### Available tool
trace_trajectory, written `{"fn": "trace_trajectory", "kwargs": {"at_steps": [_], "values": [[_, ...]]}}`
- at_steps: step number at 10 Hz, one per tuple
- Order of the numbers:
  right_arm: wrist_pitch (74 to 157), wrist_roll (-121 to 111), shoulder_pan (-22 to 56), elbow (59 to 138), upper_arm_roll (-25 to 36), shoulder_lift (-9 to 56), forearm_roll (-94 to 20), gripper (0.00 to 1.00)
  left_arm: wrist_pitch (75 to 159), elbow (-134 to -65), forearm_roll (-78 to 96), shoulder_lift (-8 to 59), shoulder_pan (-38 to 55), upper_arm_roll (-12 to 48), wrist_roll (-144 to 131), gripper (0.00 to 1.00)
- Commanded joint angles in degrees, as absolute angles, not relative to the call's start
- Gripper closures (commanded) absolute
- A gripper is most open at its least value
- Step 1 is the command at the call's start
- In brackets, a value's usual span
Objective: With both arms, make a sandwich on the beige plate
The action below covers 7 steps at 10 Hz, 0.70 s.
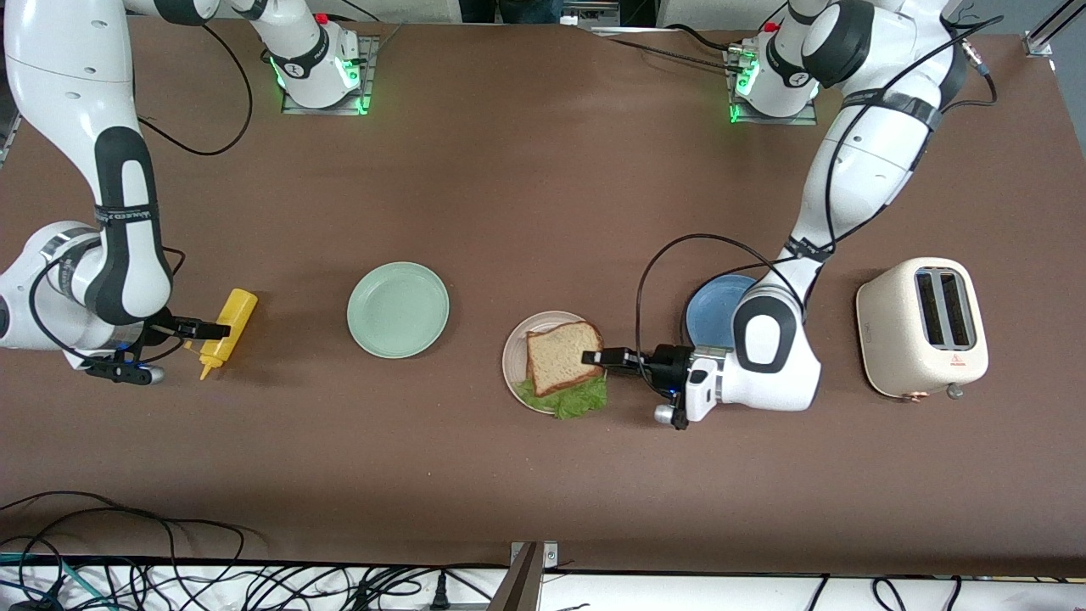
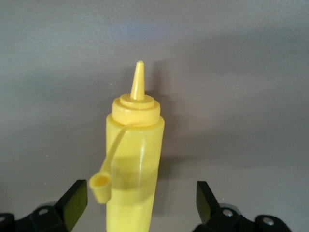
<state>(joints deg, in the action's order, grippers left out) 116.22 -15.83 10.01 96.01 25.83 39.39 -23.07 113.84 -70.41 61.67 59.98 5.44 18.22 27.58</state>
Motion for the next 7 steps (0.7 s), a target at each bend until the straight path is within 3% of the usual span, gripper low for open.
{"fn": "trace_trajectory", "kwargs": {"at_steps": [1,7], "values": [[117.5,-13.6,11.3,98.1,26.5,37.7,-21.8,0.0,113.7,-69.8,63.5,60.7,5.9,17.6,30.9,0.01],[118.0,-5.7,13.4,98.0,26.5,38.3,-19.3,0.0,113.0,-69.8,47.6,57.1,5.3,14.1,26.7,0.0]]}}
